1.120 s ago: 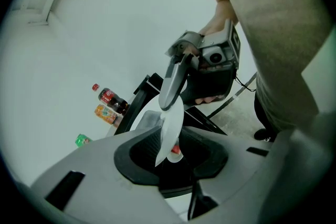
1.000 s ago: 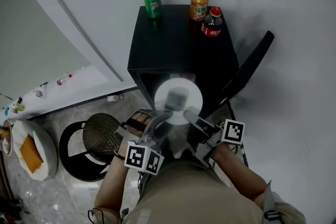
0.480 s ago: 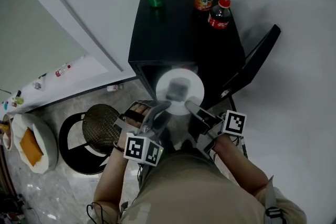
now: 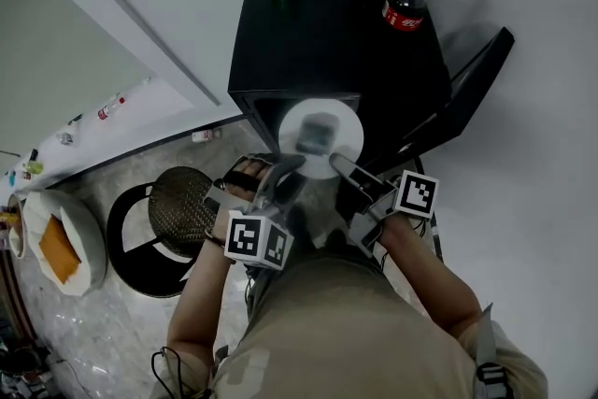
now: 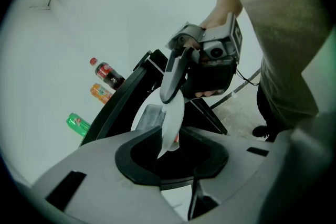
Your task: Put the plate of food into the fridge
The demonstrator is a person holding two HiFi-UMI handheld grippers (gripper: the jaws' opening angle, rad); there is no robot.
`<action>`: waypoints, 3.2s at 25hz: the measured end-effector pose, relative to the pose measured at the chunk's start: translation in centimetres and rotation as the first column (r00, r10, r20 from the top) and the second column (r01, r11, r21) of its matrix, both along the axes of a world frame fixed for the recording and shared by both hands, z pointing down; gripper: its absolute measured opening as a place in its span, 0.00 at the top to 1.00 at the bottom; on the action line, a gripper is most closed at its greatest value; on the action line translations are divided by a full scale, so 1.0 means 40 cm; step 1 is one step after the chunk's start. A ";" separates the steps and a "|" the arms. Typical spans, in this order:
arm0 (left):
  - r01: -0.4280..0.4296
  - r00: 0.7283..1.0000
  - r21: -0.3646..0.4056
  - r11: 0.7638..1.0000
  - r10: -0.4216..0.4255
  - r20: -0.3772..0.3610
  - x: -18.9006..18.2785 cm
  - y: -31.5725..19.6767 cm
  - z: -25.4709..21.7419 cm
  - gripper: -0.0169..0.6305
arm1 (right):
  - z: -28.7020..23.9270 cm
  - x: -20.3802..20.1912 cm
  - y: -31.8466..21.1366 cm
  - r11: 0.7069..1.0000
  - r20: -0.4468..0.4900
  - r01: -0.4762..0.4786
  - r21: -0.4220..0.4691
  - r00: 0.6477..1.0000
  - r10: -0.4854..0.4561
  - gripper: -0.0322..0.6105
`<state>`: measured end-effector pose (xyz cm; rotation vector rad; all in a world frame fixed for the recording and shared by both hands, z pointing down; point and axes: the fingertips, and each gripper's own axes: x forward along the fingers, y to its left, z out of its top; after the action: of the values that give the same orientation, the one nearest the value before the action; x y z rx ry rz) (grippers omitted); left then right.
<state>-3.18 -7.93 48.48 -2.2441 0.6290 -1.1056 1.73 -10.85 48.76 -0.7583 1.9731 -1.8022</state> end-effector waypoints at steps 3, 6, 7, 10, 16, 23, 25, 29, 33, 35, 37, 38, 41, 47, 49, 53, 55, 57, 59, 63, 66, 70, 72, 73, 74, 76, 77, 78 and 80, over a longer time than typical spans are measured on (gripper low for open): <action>0.007 1.000 -0.012 1.000 -0.007 -0.001 -0.006 -0.013 0.019 0.83 | 0.017 -0.005 -0.012 1.000 -0.014 -0.004 -0.011 1.000 0.003 0.87; 0.007 1.000 -0.018 1.000 -0.007 0.001 -0.005 -0.029 0.038 0.83 | 0.031 -0.006 -0.030 1.000 -0.020 -0.008 -0.004 1.000 0.008 0.87; 0.007 1.000 -0.022 1.000 -0.007 0.003 -0.007 -0.032 0.045 0.83 | 0.036 -0.009 -0.035 1.000 -0.017 -0.008 0.001 1.000 0.008 0.87; 0.011 1.000 -0.042 0.999 -0.011 0.011 -0.014 -0.038 0.064 0.83 | 0.055 -0.017 -0.040 1.000 -0.005 -0.007 -0.014 1.000 0.007 0.87; 0.016 1.000 -0.058 0.998 -0.015 0.016 -0.020 -0.061 0.086 0.83 | 0.080 -0.020 -0.061 1.000 -0.026 -0.013 -0.024 1.000 0.012 0.87; 0.014 1.000 -0.029 0.999 -0.013 0.023 -0.037 -0.080 0.095 0.83 | 0.107 -0.038 -0.096 0.999 -0.014 -0.034 -0.014 0.999 0.033 0.87; -0.001 1.000 -0.023 1.000 0.002 0.018 -0.038 -0.083 0.096 0.83 | 0.114 -0.040 -0.107 0.999 -0.013 -0.044 -0.011 0.999 0.044 0.87; -0.027 0.999 -0.020 0.999 0.028 0.029 -0.039 -0.087 0.115 0.83 | 0.133 -0.045 -0.115 0.998 -0.022 -0.061 -0.015 0.998 0.061 0.87; -0.047 0.999 -0.024 0.999 0.047 0.022 -0.038 -0.092 0.132 0.83 | 0.149 -0.054 -0.125 0.997 -0.034 -0.077 -0.018 0.996 0.077 0.87; -0.055 0.998 -0.017 0.998 0.055 0.029 -0.034 -0.097 0.141 0.83 | 0.156 -0.058 -0.134 0.997 -0.036 -0.080 -0.004 0.996 0.079 0.87; -0.056 0.998 -0.022 0.998 0.057 0.028 -0.031 -0.097 0.152 0.83 | 0.168 -0.062 -0.137 0.996 -0.036 -0.086 0.000 0.996 0.085 0.87; -0.055 0.998 -0.025 0.998 0.056 0.025 -0.029 -0.098 0.156 0.83 | 0.175 -0.062 -0.138 0.996 -0.038 -0.092 -0.006 0.995 0.092 0.87; -0.047 0.999 -0.029 0.998 0.048 0.015 -0.016 -0.108 0.158 0.83 | 0.187 -0.054 -0.150 0.994 -0.049 -0.104 -0.021 0.994 0.103 0.87; -0.010 1.000 -0.025 1.000 0.011 0.028 0.004 -0.131 0.171 0.83 | 0.194 -0.047 -0.176 0.997 -0.051 -0.071 -0.017 0.996 0.071 0.87; 0.012 0.999 -0.020 1.000 -0.012 0.032 0.011 -0.139 0.174 0.84 | 0.197 -0.042 -0.182 0.998 -0.043 -0.063 -0.022 0.997 0.062 0.87; 0.053 0.998 -0.014 0.999 -0.052 0.034 0.021 -0.161 0.174 0.85 | 0.198 -0.044 -0.203 0.999 -0.032 -0.036 -0.019 0.999 0.035 0.87; 0.070 0.997 -0.012 0.997 -0.070 0.038 0.021 -0.167 0.177 0.85 | 0.196 -0.047 -0.209 1.000 -0.023 -0.026 -0.018 0.999 0.025 0.87; 0.087 0.995 -0.007 0.996 -0.087 0.042 0.019 -0.173 0.182 0.85 | 0.199 -0.047 -0.212 0.999 -0.011 -0.022 -0.023 1.000 0.022 0.87; 0.102 0.994 0.001 0.995 -0.102 0.046 0.017 -0.183 0.186 0.85 | 0.203 -0.046 -0.217 0.999 -0.005 -0.022 -0.030 1.000 0.022 0.87; 0.115 0.992 0.009 0.993 -0.115 0.054 0.018 -0.204 0.189 0.86 | 0.208 -0.046 -0.235 0.999 0.002 -0.011 -0.035 1.000 0.011 0.87; 0.126 0.990 0.001 0.992 -0.126 0.056 0.021 -0.211 0.197 0.86 | 0.213 -0.048 -0.241 0.999 0.010 0.002 -0.043 1.000 -0.002 0.87; 0.139 0.989 -0.001 0.990 -0.139 0.055 0.025 -0.223 0.201 0.86 | 0.219 -0.043 -0.252 0.999 -0.024 0.013 -0.036 1.000 -0.014 0.87; 0.147 0.988 0.001 0.989 -0.147 0.056 0.023 -0.231 0.202 0.86 | 0.219 -0.045 -0.260 0.999 -0.028 0.019 -0.034 0.999 -0.020 0.87; 0.152 0.987 0.001 0.988 -0.151 0.056 0.021 -0.234 0.203 0.86 | 0.218 -0.047 -0.262 0.999 -0.028 0.025 -0.032 0.999 -0.026 0.87; 0.156 0.986 -0.001 0.988 -0.156 0.056 0.020 -0.237 0.204 0.86 | 0.218 -0.050 -0.264 0.999 -0.029 0.037 -0.029 0.999 -0.038 0.87; 0.165 0.985 -0.005 0.986 -0.164 0.052 0.019 -0.243 0.205 0.86 | 0.215 -0.062 -0.260 0.996 -0.040 0.083 -0.013 0.996 -0.084 0.87; 0.169 0.984 -0.007 0.986 -0.168 0.050 0.019 -0.246 0.205 0.86 | 0.213 -0.071 -0.256 0.994 -0.049 0.111 -0.003 0.993 -0.111 0.87; 0.173 0.984 -0.007 0.985 -0.173 0.046 0.020 -0.250 0.203 0.86 | 0.210 -0.078 -0.253 0.991 -0.057 0.130 0.006 0.990 -0.130 0.87; 0.180 0.983 -0.008 0.984 -0.179 0.039 0.023 -0.256 0.199 0.86 | 0.204 -0.085 -0.254 0.990 -0.058 0.140 0.023 0.989 -0.139 0.87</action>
<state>-2.27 -18.17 56.43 -2.2049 0.8242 -1.2389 -1.65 -21.00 56.90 -0.6846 2.1307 -1.8469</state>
